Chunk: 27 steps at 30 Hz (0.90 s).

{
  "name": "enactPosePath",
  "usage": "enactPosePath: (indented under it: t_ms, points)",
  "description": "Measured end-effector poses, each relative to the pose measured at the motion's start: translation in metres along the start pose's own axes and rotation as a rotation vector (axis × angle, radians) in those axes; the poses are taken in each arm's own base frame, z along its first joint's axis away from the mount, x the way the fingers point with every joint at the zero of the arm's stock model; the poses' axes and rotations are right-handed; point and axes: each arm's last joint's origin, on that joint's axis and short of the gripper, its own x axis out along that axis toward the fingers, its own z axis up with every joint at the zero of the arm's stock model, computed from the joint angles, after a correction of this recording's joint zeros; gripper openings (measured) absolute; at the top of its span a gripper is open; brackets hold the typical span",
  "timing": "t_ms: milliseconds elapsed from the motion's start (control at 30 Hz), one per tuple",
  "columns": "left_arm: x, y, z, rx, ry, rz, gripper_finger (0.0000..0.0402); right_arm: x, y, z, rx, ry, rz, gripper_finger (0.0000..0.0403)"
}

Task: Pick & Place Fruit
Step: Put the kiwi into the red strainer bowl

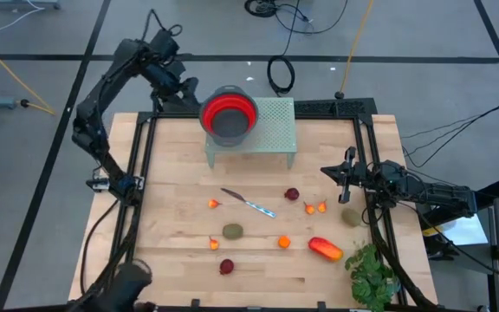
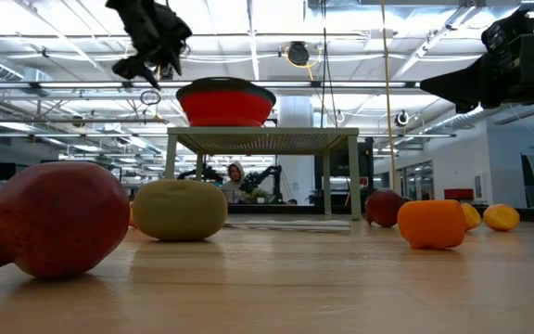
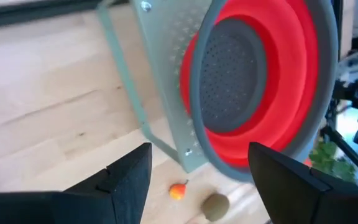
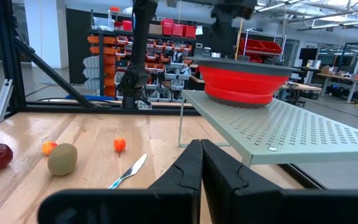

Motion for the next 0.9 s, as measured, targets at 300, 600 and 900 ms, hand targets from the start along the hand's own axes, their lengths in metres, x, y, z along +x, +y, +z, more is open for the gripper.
enactPosePath:
  t_ms: [300, 600, 900]
  points:
    - [-0.043, -0.016, -0.055, 0.002, -0.142, 0.116, 0.0231, 0.000, 0.000, 0.000, 0.000, 0.000, 0.000, 0.0000]
    - [-0.063, -0.040, -0.107, 0.165, -0.233, 0.134, 0.0163, 0.000, 0.000, 0.000, 0.003, 0.000, 0.000, 0.0000]
    - [-0.057, -0.058, -0.127, 0.250, -0.225, 0.141, 0.0055, 0.000, 0.000, 0.000, 0.024, 0.000, -0.004, 0.0000]
